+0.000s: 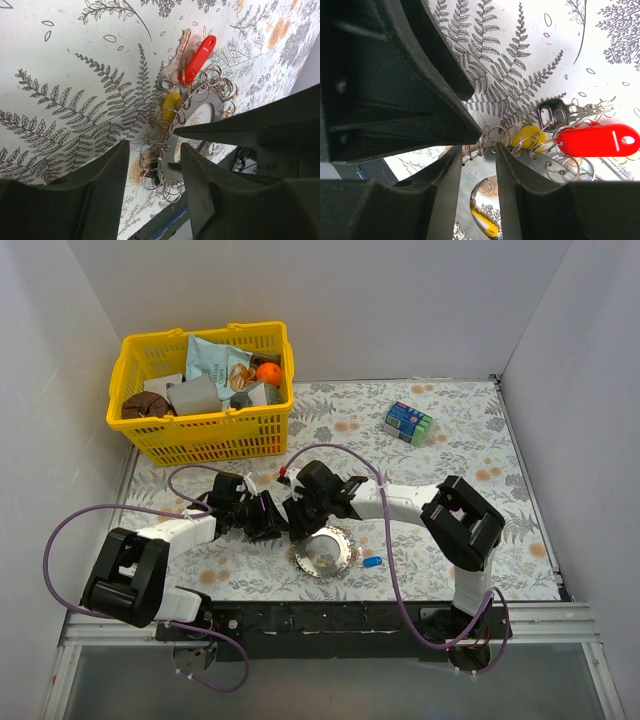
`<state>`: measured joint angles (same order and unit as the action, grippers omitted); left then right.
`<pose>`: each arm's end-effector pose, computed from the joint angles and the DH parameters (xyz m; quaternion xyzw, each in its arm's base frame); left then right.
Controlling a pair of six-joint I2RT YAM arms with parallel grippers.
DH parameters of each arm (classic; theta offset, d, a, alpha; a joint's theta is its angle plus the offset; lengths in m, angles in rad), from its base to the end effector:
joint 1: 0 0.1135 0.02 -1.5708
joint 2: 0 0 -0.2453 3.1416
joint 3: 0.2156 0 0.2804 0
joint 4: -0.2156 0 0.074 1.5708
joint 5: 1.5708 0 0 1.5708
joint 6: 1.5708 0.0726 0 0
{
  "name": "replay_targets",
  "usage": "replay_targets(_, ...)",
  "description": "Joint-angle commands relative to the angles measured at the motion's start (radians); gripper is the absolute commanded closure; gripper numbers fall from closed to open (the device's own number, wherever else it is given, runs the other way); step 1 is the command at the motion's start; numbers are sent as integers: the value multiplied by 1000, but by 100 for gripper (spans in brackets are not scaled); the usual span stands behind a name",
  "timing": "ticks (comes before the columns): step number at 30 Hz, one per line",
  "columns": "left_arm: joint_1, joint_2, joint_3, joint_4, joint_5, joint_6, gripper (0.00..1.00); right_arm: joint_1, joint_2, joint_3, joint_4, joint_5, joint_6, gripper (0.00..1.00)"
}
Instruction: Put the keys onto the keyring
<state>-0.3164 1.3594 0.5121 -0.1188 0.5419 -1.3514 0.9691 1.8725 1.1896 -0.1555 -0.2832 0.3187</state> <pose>0.2471 -0.1203 0.0757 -0.3858 0.8388 -0.3842 0.0036 0.2320 0.3736 0.1145 -0.3432 0.8598 0.3182 0.2044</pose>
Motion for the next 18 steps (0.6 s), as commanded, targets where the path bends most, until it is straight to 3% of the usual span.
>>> replay_targets(1, -4, -32, 2, 5, 9, 1, 55, 5, 25, 33, -1, -11, -1, 60)
replay_targets(9, -4, -36, 20, -2, 12, 1, 55, 13, 45, 30, 5, 4, -4, 66)
replay_targets(12, -3, -43, 32, -18, 7, 5, 55, 16, 48, 38, 5, 9, -10, 78)
replay_targets(14, -4, -49, 37, -30, 1, 6, 55, 17, 48, 41, 4, 7, -20, 91)
replay_targets(18, -4, -71, 55, -51, -10, 21, 55, 16, 25, 36, 14, 6, -35, 99)
